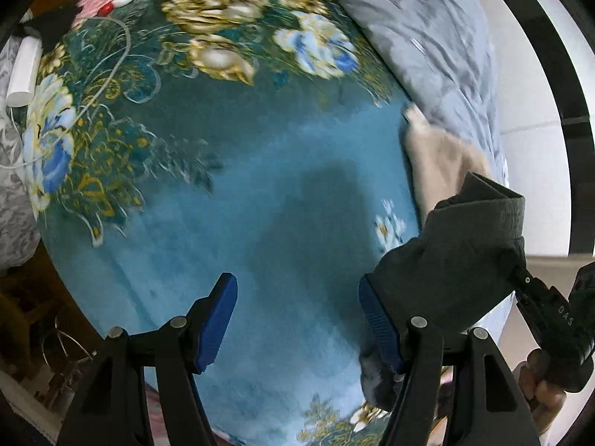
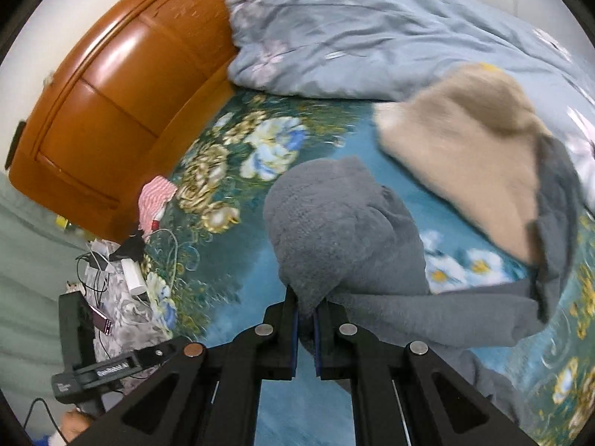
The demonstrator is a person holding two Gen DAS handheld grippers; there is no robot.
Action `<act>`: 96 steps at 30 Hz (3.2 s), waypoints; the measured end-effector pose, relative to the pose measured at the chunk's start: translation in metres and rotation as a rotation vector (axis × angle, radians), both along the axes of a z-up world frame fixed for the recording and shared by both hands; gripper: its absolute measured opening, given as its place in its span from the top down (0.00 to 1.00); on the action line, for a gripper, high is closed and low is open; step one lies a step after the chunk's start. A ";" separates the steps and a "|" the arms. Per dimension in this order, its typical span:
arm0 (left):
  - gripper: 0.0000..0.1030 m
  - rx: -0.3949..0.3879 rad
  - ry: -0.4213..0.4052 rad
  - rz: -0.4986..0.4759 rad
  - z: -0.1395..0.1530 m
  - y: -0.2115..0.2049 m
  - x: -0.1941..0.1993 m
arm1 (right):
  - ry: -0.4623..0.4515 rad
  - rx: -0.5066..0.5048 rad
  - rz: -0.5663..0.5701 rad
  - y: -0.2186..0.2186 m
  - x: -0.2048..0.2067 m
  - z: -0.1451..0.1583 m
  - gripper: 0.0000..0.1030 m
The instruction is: Fold clothes
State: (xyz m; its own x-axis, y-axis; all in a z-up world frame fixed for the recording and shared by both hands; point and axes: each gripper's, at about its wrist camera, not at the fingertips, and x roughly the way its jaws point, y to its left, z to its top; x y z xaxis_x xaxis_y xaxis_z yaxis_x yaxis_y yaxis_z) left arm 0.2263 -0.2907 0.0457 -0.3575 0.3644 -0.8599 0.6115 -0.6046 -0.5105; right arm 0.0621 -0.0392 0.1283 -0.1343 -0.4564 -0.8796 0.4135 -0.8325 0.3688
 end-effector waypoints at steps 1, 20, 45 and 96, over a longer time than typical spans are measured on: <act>0.33 0.010 -0.006 0.013 -0.005 -0.011 0.001 | -0.008 0.007 0.014 -0.018 -0.003 -0.004 0.94; 0.33 0.180 -0.108 0.120 -0.076 -0.093 0.018 | -0.188 0.338 0.131 -0.141 0.015 -0.109 0.49; 0.33 0.093 -0.228 -0.109 -0.098 0.003 -0.110 | -0.293 0.307 -0.829 0.261 0.040 -0.060 0.38; 0.97 0.028 -0.252 -0.226 -0.139 0.047 -0.157 | -0.472 0.289 -1.029 0.360 0.030 -0.176 0.95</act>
State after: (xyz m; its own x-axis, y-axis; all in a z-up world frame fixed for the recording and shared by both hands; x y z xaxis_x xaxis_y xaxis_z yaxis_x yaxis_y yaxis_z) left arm 0.0693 -0.2433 -0.0931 -0.0424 0.4345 -0.8997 0.5728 -0.7272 -0.3782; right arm 0.0921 0.3206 -0.0475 0.0438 -0.0968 -0.9943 -0.6323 -0.7733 0.0474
